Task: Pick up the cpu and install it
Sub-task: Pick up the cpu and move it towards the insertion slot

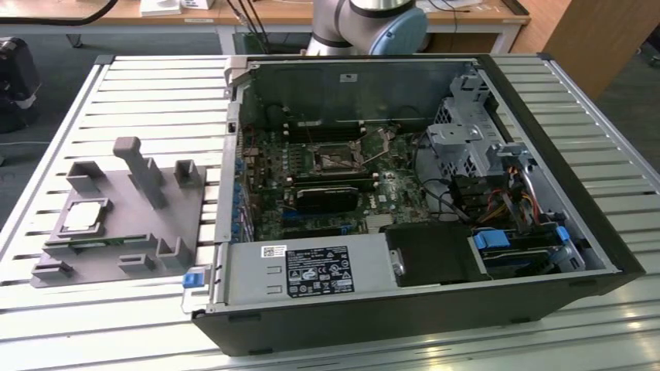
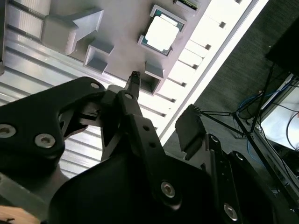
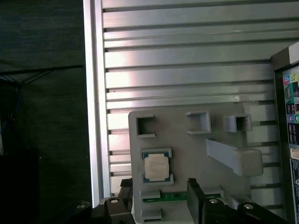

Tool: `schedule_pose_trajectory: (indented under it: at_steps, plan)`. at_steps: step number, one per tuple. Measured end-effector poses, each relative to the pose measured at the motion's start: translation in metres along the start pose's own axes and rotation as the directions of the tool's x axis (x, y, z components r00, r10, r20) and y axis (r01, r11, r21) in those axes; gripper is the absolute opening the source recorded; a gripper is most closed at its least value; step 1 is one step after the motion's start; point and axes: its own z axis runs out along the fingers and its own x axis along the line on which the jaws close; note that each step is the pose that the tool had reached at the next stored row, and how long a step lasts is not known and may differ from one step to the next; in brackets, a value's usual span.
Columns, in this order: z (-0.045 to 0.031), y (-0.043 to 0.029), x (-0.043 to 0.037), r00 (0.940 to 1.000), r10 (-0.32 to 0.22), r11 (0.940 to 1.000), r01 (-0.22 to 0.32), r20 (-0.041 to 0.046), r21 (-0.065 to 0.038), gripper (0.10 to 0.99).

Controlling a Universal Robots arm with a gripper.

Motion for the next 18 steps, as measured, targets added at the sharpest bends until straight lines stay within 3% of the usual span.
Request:
schedule_pose_trajectory:
  at_steps: [5,6,18]
  plan:
    - [0.0077,-0.0008,-0.0001,1.0,0.0,1.0,0.0,0.0,-0.001,0.698]
    - [0.0095,-0.0009,-0.0001,1.0,0.0,1.0,0.0,0.0001,-0.001,0.761]
    - [0.0312,-0.0021,-0.0002,1.0,0.0,1.0,0.0,-0.0001,-0.001,0.761]
